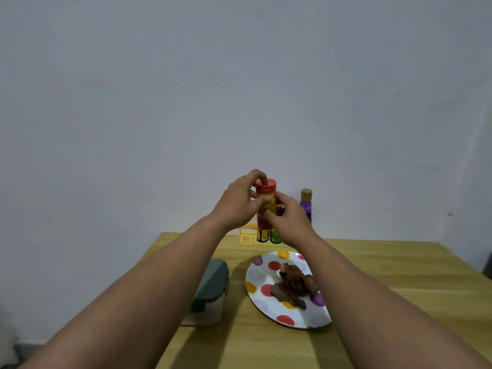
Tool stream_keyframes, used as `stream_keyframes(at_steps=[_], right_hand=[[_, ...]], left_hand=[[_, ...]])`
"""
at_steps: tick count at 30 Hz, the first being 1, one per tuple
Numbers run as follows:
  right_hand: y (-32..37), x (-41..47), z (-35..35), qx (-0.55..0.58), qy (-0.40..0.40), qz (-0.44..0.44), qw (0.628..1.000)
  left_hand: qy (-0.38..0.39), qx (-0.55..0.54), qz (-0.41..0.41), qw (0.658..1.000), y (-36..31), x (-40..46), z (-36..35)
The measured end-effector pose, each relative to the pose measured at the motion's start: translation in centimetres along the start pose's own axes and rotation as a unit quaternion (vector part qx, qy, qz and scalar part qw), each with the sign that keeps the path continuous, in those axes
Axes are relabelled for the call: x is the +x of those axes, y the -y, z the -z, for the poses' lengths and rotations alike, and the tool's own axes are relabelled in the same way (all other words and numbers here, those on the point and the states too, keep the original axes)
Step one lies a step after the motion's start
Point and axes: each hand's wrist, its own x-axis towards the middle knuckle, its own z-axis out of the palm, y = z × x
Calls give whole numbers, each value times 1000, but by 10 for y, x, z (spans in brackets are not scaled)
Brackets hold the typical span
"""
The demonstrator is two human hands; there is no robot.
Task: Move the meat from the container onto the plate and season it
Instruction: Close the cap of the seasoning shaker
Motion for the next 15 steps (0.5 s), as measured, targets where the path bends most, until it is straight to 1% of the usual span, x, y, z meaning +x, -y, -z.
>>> stream_keyframes(at_steps=[3,7,11,15], right_hand=[[-15,14,-15,-55,-38,-6,998],[-37,32,-33,-24,-39,-32,998],[-64,49,-52,-33,-53,-59,996],[-88,63,-70,-23,-47,-104,993]], left_hand=[[7,8,15,1000,23,8,-7],[19,17,35,999,54,20,-22],[30,25,50,998,86,31,-41],[39,37,70,996,118,38,-57]])
